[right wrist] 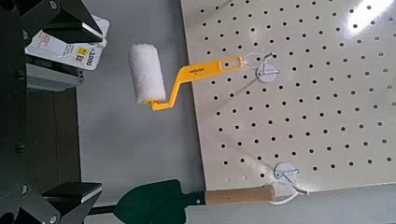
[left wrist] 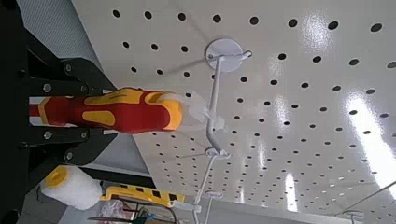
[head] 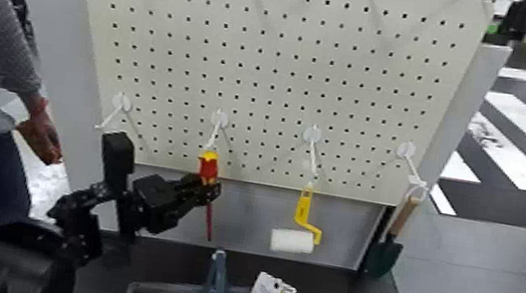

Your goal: Put the red screwdriver into the crate.

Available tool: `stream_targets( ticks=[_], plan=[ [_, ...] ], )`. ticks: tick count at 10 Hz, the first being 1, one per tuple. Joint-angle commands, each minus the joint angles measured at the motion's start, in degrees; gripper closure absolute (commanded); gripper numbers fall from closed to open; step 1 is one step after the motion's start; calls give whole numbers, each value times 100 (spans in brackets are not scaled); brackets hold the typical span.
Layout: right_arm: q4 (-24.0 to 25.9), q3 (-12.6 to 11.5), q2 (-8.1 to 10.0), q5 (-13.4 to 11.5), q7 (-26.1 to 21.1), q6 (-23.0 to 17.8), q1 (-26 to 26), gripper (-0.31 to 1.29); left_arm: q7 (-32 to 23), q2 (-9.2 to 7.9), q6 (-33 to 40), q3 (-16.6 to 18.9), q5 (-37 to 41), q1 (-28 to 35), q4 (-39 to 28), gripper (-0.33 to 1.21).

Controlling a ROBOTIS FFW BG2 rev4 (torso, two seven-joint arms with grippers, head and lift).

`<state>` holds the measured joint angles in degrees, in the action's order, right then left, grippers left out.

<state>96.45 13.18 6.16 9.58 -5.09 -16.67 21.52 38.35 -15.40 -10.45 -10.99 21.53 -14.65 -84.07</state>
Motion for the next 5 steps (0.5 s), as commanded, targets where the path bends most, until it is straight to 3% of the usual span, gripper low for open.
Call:
stream_targets(
  ticks=[1, 5],
  plan=[
    [-3, 9, 8, 0, 0, 6, 2, 17, 15, 10, 8, 27, 0, 24, -31, 119],
    [6, -9, -1, 0, 0, 6, 10, 17, 50, 19, -167, 238, -141, 226, -479, 119]
  ],
)
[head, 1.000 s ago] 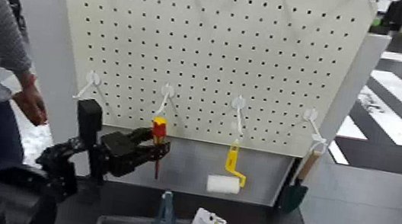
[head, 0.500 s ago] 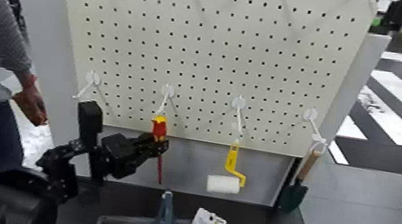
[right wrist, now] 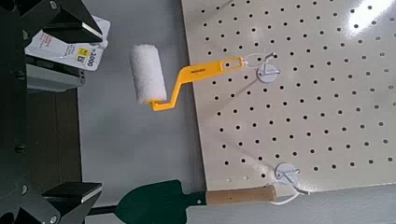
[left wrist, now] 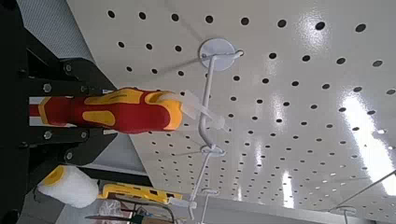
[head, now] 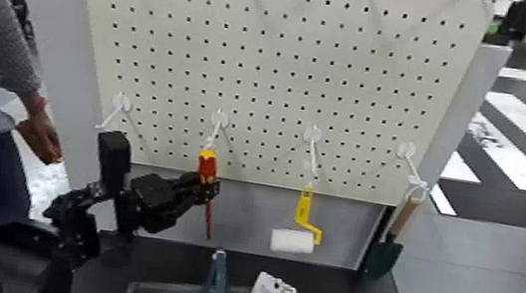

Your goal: Put the red screwdriver into the crate.

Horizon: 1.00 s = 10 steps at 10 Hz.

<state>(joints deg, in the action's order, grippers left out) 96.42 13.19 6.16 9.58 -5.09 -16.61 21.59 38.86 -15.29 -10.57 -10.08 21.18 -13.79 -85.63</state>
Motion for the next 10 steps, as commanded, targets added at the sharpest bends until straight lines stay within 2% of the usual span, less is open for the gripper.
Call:
stream_targets(
  ticks=[1, 3, 8, 10],
  plan=[
    [9, -10, -10, 0, 0, 0, 3, 17, -19, 35, -279, 252, -131, 272, -542, 119],
    [9, -19, -10, 0, -9, 0, 3, 17, -10, 96, -525, 419, -79, 518, -1034, 119],
    [18, -19, -1, 0, -9, 26, 12, 17, -142, 123, -1396, 613, -149, 984, -2133, 119],
    [9, -10, -10, 0, 0, 35, 3, 17, -159, 96, -1897, 876, -131, 1177, -2502, 119]
  ],
)
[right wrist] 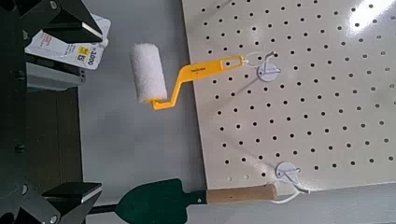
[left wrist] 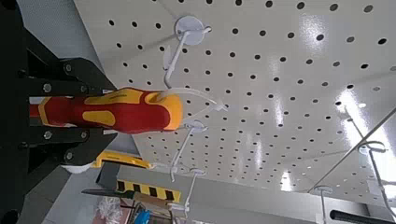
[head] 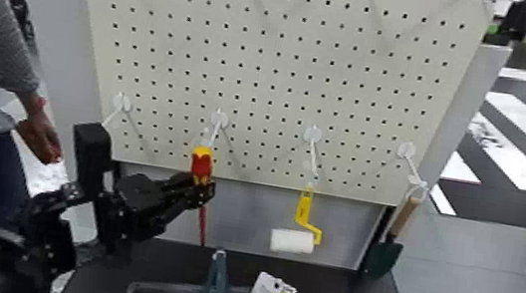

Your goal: Put the red screwdriver into the crate.

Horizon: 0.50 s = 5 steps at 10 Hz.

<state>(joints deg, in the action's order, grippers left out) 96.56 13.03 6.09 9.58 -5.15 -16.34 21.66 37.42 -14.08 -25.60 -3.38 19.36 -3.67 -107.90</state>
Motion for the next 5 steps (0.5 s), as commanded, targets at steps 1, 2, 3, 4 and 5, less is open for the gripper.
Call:
stream_targets(
  ticks=[1, 2, 3, 4, 5],
  plan=[
    [-6, -2, -3, 0, -3, 8, 5, 17, -42, -16, -709, 346, 94, 288, -433, 119],
    [-6, -2, -12, 0, -3, 0, 5, 17, -24, 28, -964, 434, 94, 367, -539, 119],
    [-15, 6, -12, 9, -3, -9, -4, 17, -24, 55, -1043, 469, 270, 429, -504, 119],
    [-6, 6, -3, 9, -3, -9, -4, 17, 20, 90, -1140, 540, 446, 517, -451, 119],
    [-6, 6, -12, 9, 6, -9, 5, 17, 55, 81, -1298, 592, 551, 640, -433, 119]
  ],
)
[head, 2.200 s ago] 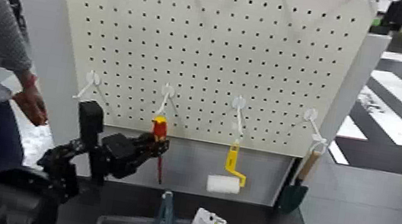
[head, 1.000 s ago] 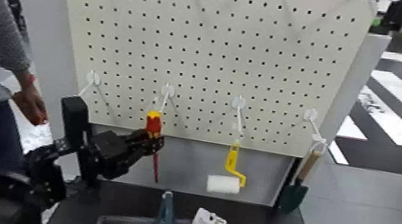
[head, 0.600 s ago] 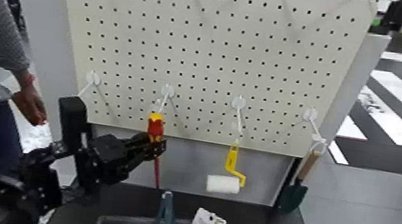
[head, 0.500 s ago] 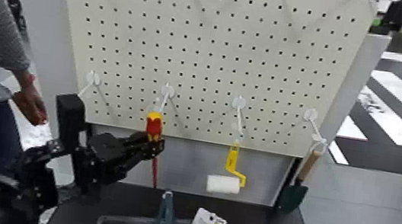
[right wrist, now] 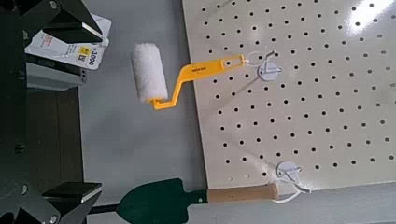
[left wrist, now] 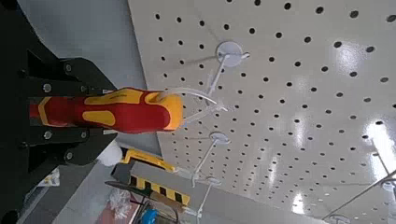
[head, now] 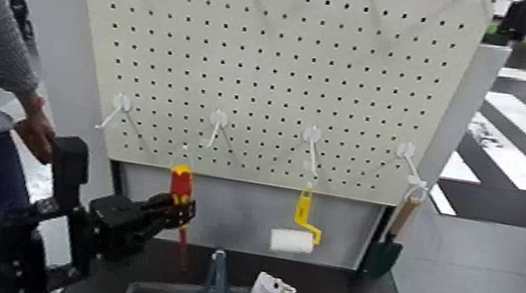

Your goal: Put the red screwdriver into the crate.

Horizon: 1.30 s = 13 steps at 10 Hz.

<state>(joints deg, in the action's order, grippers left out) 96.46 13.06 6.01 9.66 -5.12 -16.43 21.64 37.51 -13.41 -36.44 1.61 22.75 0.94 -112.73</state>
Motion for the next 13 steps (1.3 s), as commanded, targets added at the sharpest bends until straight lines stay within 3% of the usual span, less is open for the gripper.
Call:
stream_targets(
  ticks=[1, 6, 13],
  plan=[
    [5, 4, 6, 10, 2, -1, 7, 17, 63, -21, -267, 85, 353, 240, 155, 119],
    [5, 4, 6, 18, 2, -9, 7, 17, 494, 67, -91, -275, 503, 257, 1104, 119],
    [-4, 12, 6, 18, 2, -27, -2, 17, 1311, -48, -680, -601, 626, 29, 1693, 119]
  ],
)
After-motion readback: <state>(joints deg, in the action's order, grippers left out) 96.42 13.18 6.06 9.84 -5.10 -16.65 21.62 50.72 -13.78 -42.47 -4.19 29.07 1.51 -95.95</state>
